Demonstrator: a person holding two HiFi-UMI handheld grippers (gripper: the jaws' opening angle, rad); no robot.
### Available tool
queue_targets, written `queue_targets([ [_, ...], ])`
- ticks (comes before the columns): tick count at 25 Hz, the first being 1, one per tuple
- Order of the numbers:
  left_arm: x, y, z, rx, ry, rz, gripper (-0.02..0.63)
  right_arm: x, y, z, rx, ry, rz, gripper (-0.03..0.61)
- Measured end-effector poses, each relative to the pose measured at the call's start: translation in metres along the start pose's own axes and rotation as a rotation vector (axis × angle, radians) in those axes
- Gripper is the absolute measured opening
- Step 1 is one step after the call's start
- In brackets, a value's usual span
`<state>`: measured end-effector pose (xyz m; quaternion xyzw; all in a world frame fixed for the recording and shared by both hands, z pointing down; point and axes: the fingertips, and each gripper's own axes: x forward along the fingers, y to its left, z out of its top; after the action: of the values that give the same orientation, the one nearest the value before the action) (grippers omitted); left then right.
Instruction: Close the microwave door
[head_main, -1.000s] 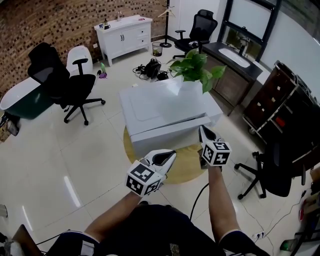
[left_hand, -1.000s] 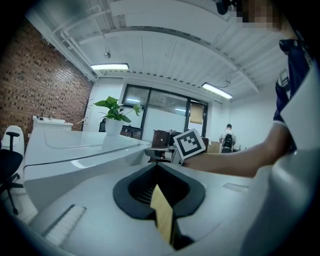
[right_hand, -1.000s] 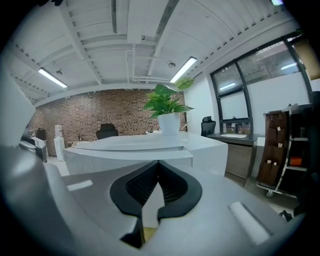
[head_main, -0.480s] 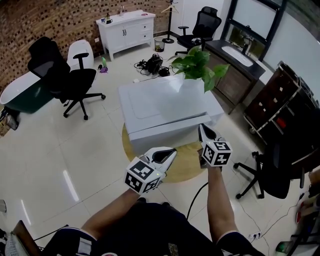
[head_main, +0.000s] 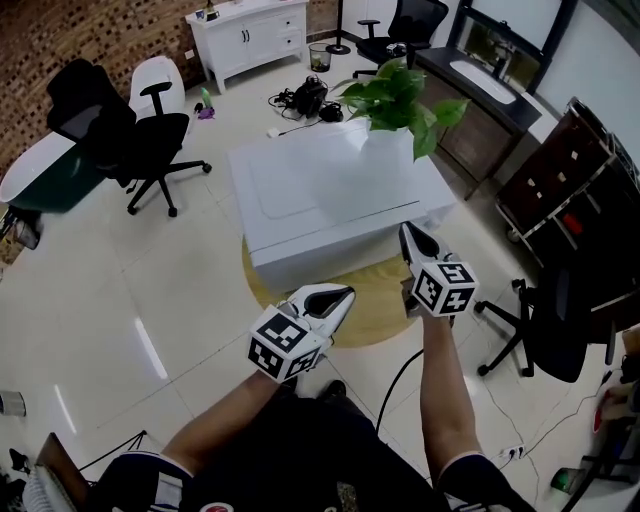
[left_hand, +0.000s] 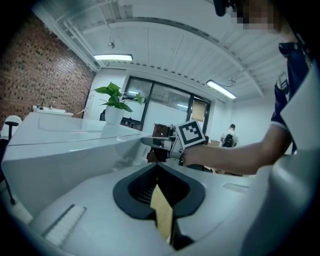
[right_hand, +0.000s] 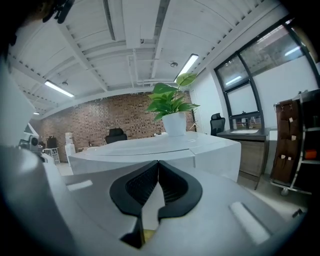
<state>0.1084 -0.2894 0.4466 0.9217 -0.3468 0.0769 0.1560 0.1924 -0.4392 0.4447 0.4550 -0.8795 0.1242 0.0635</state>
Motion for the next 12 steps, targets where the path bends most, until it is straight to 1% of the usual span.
queue_targets([
  [5, 0.000, 0.003, -0.007, -0.014, 0.001, 0.016, 0.012, 0.006, -0.007, 0.000, 0.075, -0.052, 0.044, 0.003],
  [9, -0.008, 0.005, -0.005, -0.012, -0.006, 0.036, 0.012, 0.006, -0.004, -0.002, 0.067, -0.044, 0.038, 0.003],
  [12, -0.010, 0.001, -0.002, -0.004, -0.018, 0.035, 0.012, 0.007, -0.004, -0.003, 0.053, -0.023, 0.028, 0.001],
])
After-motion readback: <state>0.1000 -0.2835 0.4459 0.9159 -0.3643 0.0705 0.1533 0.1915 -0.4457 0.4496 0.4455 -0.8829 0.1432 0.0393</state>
